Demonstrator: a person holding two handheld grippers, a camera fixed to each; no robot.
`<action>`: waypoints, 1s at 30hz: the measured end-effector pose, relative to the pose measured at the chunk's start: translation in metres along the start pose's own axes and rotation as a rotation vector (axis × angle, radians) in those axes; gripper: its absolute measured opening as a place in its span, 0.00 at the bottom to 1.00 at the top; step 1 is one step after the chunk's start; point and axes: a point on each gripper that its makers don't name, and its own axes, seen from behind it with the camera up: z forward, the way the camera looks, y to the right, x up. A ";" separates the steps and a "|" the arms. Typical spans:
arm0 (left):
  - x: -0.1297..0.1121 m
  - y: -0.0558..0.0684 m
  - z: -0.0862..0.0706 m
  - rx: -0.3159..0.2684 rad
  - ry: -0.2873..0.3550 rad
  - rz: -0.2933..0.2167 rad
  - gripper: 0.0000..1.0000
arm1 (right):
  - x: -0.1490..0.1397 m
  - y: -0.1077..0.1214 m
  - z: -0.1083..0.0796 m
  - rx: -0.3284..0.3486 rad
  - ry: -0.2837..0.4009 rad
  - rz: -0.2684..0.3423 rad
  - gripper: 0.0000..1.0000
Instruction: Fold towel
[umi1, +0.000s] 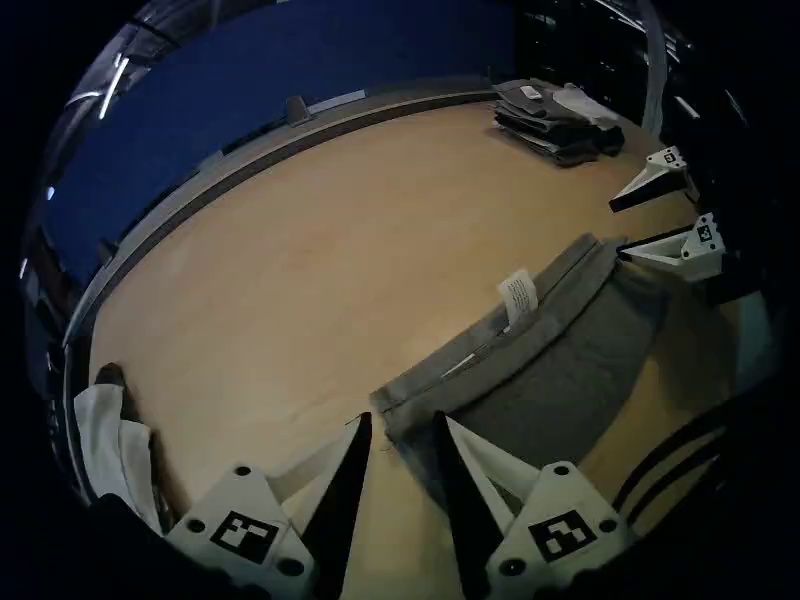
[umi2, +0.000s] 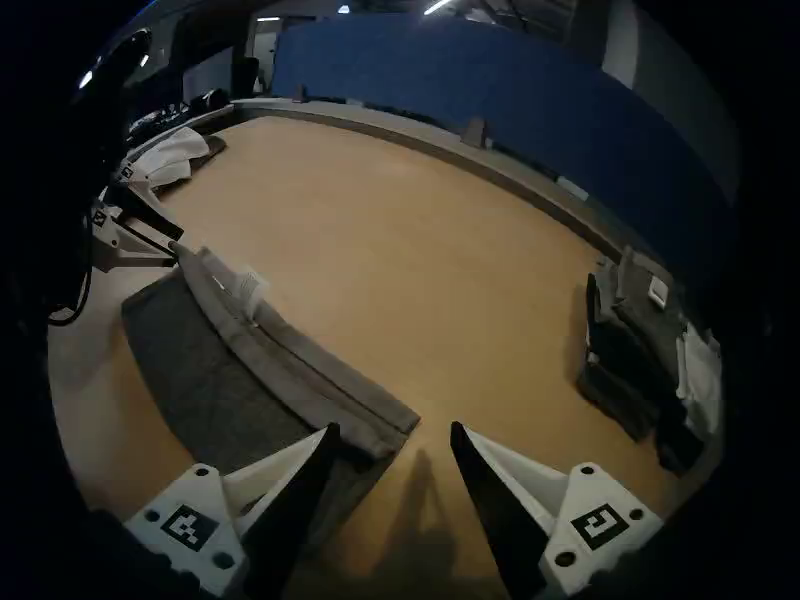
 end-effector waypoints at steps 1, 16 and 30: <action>0.000 -0.001 0.000 0.002 0.000 0.000 0.48 | 0.000 0.001 0.000 -0.003 0.002 0.000 0.90; 0.009 -0.013 0.004 0.036 0.018 -0.026 0.84 | 0.009 0.014 0.003 -0.062 0.033 0.001 1.00; 0.006 -0.021 -0.011 0.052 0.027 -0.047 0.85 | 0.005 0.007 -0.008 -0.036 0.033 0.011 1.00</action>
